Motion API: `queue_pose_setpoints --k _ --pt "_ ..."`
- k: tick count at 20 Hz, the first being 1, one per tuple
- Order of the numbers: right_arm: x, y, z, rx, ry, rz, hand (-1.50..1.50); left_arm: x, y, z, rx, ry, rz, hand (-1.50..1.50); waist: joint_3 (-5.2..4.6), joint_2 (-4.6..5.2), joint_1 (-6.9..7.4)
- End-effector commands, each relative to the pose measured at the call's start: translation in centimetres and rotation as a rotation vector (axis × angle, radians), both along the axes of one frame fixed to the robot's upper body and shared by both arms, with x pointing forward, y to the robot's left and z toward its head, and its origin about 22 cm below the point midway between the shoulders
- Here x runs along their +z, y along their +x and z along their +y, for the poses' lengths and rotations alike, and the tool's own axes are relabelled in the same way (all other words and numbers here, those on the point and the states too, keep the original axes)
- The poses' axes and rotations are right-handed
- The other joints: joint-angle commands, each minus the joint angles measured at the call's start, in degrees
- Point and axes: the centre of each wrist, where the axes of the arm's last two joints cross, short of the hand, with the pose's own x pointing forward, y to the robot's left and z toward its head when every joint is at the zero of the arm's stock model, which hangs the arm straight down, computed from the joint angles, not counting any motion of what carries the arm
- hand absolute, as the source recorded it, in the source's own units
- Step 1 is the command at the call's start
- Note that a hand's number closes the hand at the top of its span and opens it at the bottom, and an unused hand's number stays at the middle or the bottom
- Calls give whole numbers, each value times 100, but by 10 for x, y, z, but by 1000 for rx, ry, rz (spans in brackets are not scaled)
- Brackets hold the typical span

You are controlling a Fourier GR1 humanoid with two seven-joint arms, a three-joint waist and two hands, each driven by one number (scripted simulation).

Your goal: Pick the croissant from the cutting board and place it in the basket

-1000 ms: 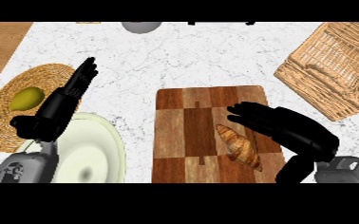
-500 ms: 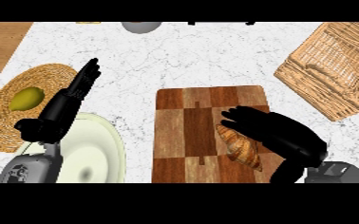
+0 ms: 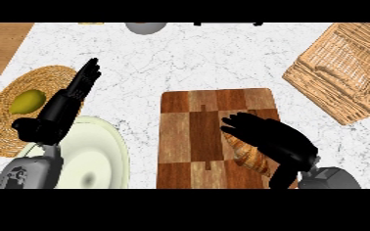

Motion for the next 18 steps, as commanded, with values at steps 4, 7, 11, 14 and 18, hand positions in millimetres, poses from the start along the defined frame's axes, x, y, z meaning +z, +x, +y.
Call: queue_pose_setpoints --k 4,7,11,14,18 --pt "-21 11 -7 -38 -40 0 -150 12 6 -4 -8 -13 -15 0 1 -1 -3" --pt "-32 11 13 -34 -69 -2 -150 17 7 -2 -1 -4 3 0 1 0 2" --pt "-40 4 3 -6 -70 42 -150 -2 -3 -13 17 -1 -19 0 0 -1 -5" --pt "-48 5 1 8 -98 81 -150 1 1 -21 -1 -7 1 0 1 -1 -8" --pt "-39 11 15 88 -169 70 150 -2 -11 -7 22 10 9 0 0 -4 6"
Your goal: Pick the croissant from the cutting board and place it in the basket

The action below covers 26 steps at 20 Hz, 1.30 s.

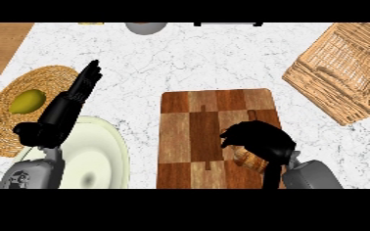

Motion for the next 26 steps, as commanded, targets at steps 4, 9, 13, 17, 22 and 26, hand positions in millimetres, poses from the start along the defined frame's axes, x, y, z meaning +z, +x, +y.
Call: queue_pose_setpoints --k 4,9,13,17,22,26 --pt "-2 -4 3 45 -23 -8 150 6 -1 7 -4 1 14 0 21 17 -2" --pt "-25 -8 32 136 -73 -124 150 7 1 -17 -4 -4 -1 0 22 20 22" --pt "-15 19 -12 -571 -92 -61 150 4 -1 1 2 2 -2 0 13 41 -69" --pt "-8 28 -18 -989 -93 -75 150 3 1 6 23 0 1 0 6 69 -146" --pt "23 65 8 -1282 -57 -174 150 6 4 -1 -35 1 0 0 29 72 250" --pt "47 81 44 -1364 181 -159 150 8 9 -8 -47 5 1 0 32 51 268"
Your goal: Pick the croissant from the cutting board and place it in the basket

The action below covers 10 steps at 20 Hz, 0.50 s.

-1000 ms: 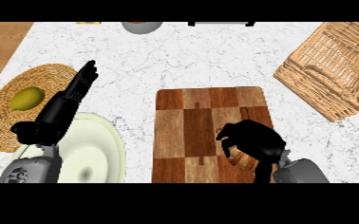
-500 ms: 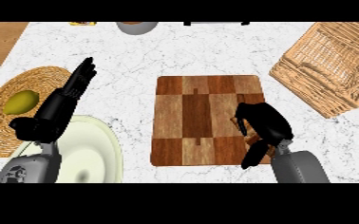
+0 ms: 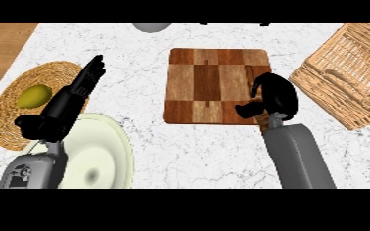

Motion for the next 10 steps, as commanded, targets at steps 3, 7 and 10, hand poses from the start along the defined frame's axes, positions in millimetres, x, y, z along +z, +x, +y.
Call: queue_pose_setpoints --k 3,7,10 --pt "40 19 43 -153 234 -255 150 1 1 -8 -26 -12 7 0 9 -13 76" --pt "92 14 67 -150 337 -536 150 -3 -2 -9 -9 -19 19 0 0 -51 -13" --pt "114 1 88 -153 348 -630 150 -14 -11 -17 15 -10 21 0 -4 -70 -93"
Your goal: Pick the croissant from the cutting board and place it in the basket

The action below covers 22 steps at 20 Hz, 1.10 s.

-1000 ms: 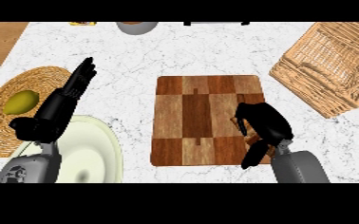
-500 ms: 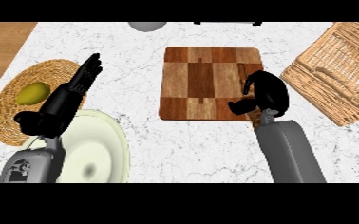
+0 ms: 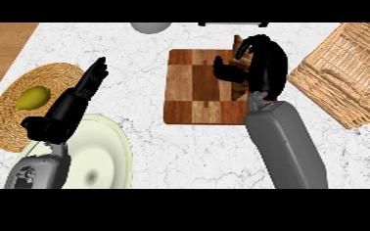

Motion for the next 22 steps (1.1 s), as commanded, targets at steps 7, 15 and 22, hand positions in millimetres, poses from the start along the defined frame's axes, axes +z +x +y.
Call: queue_pose_setpoints --k 7,15,22 --pt "94 -15 20 -156 58 -130 150 -1 -9 -1 23 -6 1 0 -3 -23 -141" --pt "128 27 -2 -298 -7 -143 150 10 8 4 16 -9 2 0 -4 8 -98" --pt "141 62 -61 -421 -47 -162 150 -12 -2 12 15 7 -13 0 -5 27 -63"
